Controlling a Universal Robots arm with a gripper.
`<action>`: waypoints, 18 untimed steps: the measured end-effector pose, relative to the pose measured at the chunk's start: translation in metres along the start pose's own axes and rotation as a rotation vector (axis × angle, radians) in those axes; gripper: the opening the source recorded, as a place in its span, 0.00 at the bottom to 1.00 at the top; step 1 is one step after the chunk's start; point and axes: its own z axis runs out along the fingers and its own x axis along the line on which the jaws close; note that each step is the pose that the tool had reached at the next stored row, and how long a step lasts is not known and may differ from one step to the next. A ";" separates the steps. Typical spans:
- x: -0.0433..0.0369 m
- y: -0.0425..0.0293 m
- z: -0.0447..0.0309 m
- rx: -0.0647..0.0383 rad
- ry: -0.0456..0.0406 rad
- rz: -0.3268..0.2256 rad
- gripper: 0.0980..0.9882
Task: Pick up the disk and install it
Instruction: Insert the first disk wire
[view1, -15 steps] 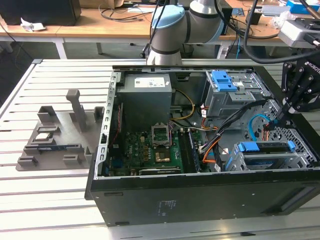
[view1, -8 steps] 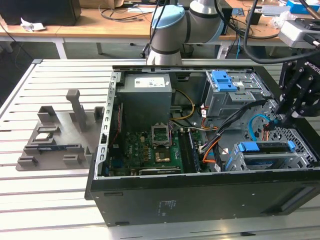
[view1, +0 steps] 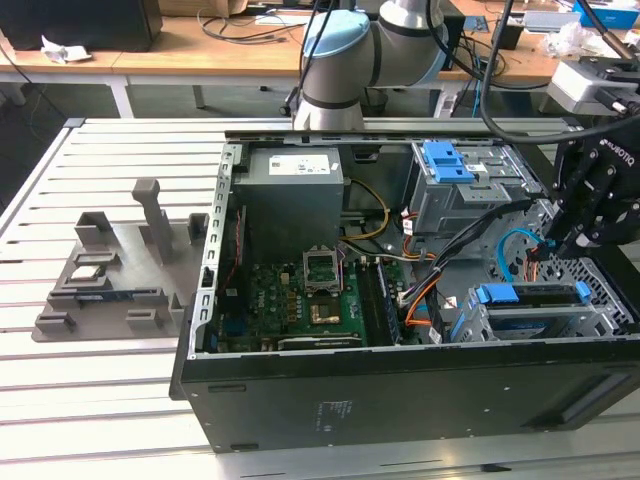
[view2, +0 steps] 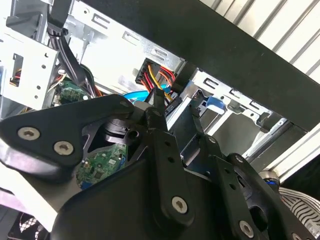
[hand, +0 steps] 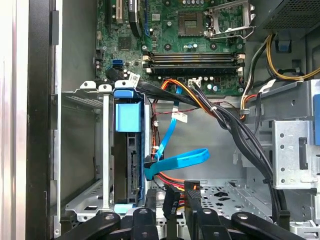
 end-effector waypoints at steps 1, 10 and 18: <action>0.0000 0.0000 0.0000 0.000 0.0001 0.000 0.30; 0.0000 0.0000 0.0006 0.000 -0.0001 0.000 0.08; 0.0013 0.0082 0.0014 0.000 -0.0003 -0.001 0.08</action>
